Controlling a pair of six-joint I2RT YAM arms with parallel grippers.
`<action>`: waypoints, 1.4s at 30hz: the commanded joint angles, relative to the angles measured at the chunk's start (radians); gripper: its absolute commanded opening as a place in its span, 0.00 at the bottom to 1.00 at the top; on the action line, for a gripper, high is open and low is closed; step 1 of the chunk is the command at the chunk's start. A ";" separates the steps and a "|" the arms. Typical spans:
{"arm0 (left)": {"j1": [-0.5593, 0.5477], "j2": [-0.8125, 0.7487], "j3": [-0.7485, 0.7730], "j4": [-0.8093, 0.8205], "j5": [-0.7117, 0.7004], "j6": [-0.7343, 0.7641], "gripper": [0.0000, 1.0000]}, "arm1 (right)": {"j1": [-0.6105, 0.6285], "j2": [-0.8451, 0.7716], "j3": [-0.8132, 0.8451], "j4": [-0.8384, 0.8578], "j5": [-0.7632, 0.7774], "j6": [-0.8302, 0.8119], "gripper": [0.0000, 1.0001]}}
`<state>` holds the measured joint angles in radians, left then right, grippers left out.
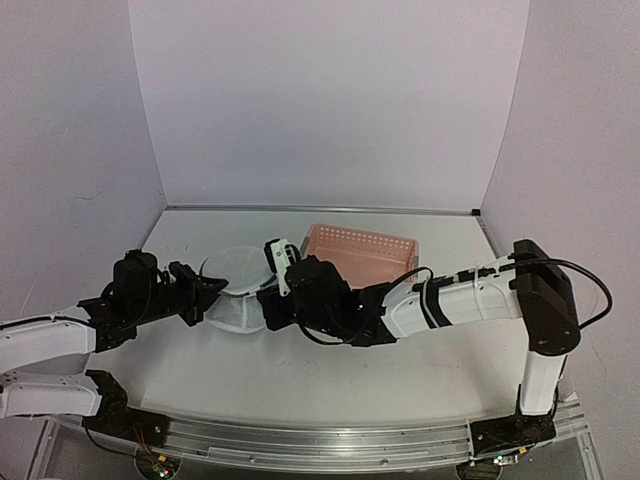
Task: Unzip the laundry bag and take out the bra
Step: Pick up the zipper from the laundry bag, then unzip the zipper of the laundry bag.
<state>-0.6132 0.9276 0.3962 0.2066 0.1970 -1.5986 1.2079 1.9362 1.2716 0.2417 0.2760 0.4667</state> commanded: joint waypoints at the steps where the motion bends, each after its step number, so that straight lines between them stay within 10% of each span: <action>1: 0.003 -0.017 0.023 0.043 -0.008 -0.007 0.00 | 0.005 0.018 0.042 0.018 0.021 0.004 0.03; 18: 0.003 0.000 0.079 0.036 0.050 0.110 0.00 | 0.010 -0.091 -0.129 0.002 0.055 -0.074 0.00; 42: 0.001 0.170 0.296 0.033 0.579 0.554 0.00 | -0.032 -0.462 -0.433 -0.039 0.011 -0.289 0.00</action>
<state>-0.6159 1.0901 0.6102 0.1604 0.6178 -1.1656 1.1954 1.5627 0.8639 0.2344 0.2844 0.2310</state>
